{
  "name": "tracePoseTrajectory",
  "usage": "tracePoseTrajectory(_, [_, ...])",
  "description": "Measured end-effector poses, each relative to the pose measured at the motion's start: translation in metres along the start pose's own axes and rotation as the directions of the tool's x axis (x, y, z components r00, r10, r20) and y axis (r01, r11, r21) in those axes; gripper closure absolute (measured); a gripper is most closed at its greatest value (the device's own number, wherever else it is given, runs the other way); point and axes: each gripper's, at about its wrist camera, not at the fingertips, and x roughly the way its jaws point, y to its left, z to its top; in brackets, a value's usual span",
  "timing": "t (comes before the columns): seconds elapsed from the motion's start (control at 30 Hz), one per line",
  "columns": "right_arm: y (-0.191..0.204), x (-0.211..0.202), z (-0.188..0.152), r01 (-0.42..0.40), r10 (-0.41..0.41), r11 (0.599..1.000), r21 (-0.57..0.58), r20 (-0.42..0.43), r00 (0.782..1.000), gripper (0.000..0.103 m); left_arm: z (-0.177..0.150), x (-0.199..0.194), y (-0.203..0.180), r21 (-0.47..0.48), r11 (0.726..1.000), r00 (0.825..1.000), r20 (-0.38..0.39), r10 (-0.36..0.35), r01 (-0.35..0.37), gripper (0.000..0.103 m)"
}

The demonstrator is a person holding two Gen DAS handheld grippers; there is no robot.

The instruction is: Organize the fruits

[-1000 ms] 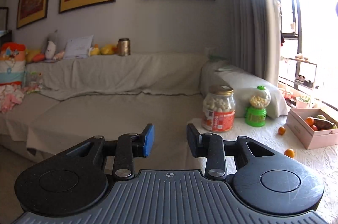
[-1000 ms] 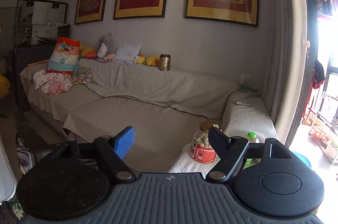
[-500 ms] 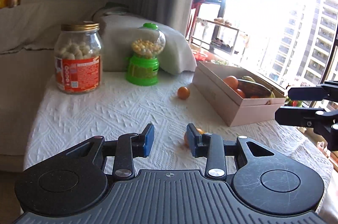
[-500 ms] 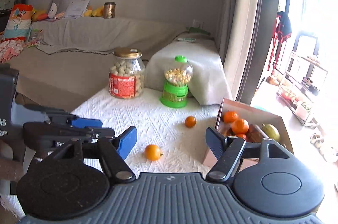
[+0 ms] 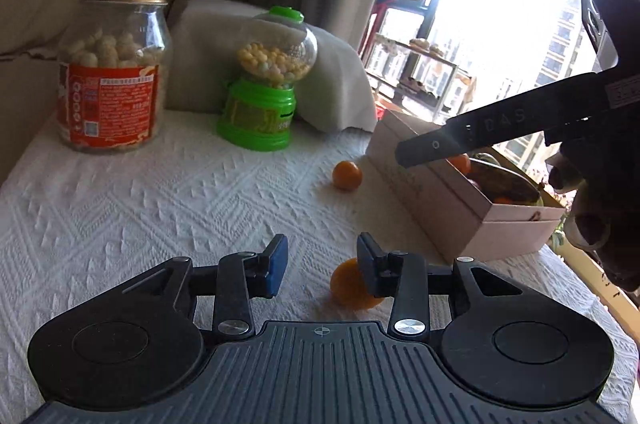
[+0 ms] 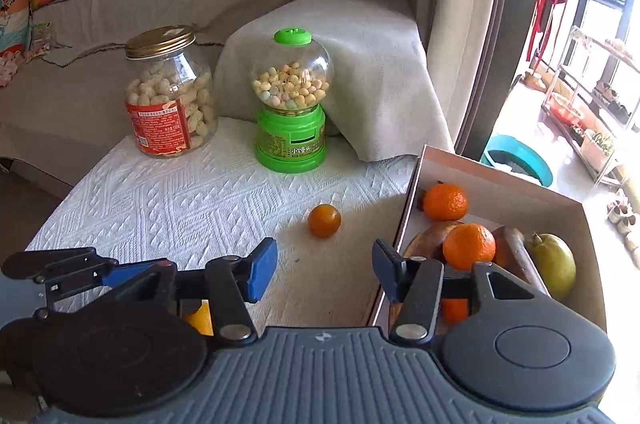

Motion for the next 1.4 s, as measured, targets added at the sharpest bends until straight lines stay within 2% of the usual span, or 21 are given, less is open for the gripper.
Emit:
tracePoseTrajectory(0.13, [0.002,0.063,0.037,0.027,-0.025,1.000,0.013,-0.116,0.993,0.062,0.000,-0.002,-0.002,0.021,1.000,1.000,0.002,0.004,-0.004,0.060])
tracePoseTrajectory(0.23, [0.009,0.096,0.040,0.137,-0.140,0.990,-0.026,-0.175,0.975,0.063,0.000,-0.002,-0.006,0.050,0.999,1.000,0.009,0.014,-0.015,0.060])
tracePoseTrajectory(0.3, [0.015,0.101,0.038,0.144,-0.150,0.988,-0.052,-0.150,0.977,0.063,0.000,-0.003,-0.006,0.054,0.998,1.000,0.012,0.018,-0.019,0.060])
tracePoseTrajectory(0.37, [0.025,0.101,0.037,0.156,-0.171,0.982,-0.106,-0.147,0.974,0.065,0.000,-0.002,-0.006,0.053,0.998,1.000,0.013,0.021,-0.021,0.060])
tracePoseTrajectory(0.43, [0.034,0.102,0.032,0.135,-0.159,0.980,-0.146,-0.165,0.973,0.067,0.000,-0.002,-0.005,0.049,0.999,1.000,0.013,0.020,-0.020,0.060])
tracePoseTrajectory(0.53, [0.040,0.110,0.026,0.119,-0.149,0.981,-0.151,-0.206,0.967,0.075,0.000,-0.001,-0.003,0.040,0.999,1.000,0.013,0.017,-0.018,0.060])
tracePoseTrajectory(0.6, [0.042,0.108,0.020,0.127,-0.157,0.977,-0.168,-0.176,0.972,0.076,-0.001,-0.003,-0.003,0.037,0.999,1.000,0.014,0.014,-0.015,0.060])
tracePoseTrajectory(0.7, [0.032,0.078,0.011,0.076,-0.090,0.991,-0.110,-0.135,0.987,0.076,-0.002,-0.007,-0.007,0.062,0.998,0.999,0.032,0.009,-0.011,0.060])
tracePoseTrajectory(0.77, [0.022,0.033,-0.006,-0.026,0.020,0.997,-0.066,-0.098,0.995,0.076,-0.004,-0.009,-0.017,0.122,0.993,0.999,0.050,0.000,-0.006,0.060])
tracePoseTrajectory(0.9, [-0.006,-0.046,-0.064,-0.129,0.128,0.991,-0.022,-0.042,0.991,0.076,-0.014,-0.015,-0.052,0.309,0.951,0.997,0.080,-0.005,-0.020,0.060])
tracePoseTrajectory(0.97, [-0.020,-0.071,-0.098,-0.099,0.099,0.995,0.004,-0.018,0.995,0.076,-0.018,-0.010,-0.065,0.370,0.927,0.998,0.047,0.050,-0.064,0.058])
tracePoseTrajectory(1.0, [-0.027,-0.079,-0.115,-0.062,0.062,0.998,0.001,-0.001,0.998,0.076,-0.020,-0.004,-0.073,0.408,0.906,0.994,0.032,0.106,-0.110,0.058])
tracePoseTrajectory(1.1, [-0.047,-0.089,-0.155,0.021,-0.022,0.999,0.025,0.046,0.999,0.076,-0.023,0.008,-0.084,0.458,0.870,0.979,0.006,0.205,-0.185,0.059])
tracePoseTrajectory(1.2, [-0.068,-0.083,-0.177,-0.002,-0.003,0.995,0.100,0.048,0.999,0.075,-0.022,0.017,-0.086,0.454,0.865,0.969,-0.022,0.248,-0.211,0.063])
tracePoseTrajectory(1.27, [-0.070,-0.081,-0.190,-0.006,-0.001,0.993,0.117,0.056,0.998,0.073,-0.021,0.023,-0.089,0.452,0.859,0.958,-0.033,0.286,-0.241,0.063])
tracePoseTrajectory(1.3, [-0.069,-0.081,-0.195,-0.003,-0.005,0.994,0.112,0.066,0.998,0.065,-0.021,0.029,-0.089,0.456,0.853,0.950,-0.047,0.310,-0.256,0.063])
tracePoseTrajectory(1.37, [-0.065,-0.083,-0.202,0.020,-0.029,0.995,0.096,0.090,0.995,0.037,-0.020,0.034,-0.088,0.438,0.856,0.942,-0.053,0.331,-0.276,0.063])
tracePoseTrajectory(1.4, [-0.063,-0.085,-0.206,0.032,-0.041,0.995,0.095,0.094,0.995,0.026,-0.018,0.036,-0.085,0.411,0.867,0.941,-0.061,0.334,-0.281,0.063])
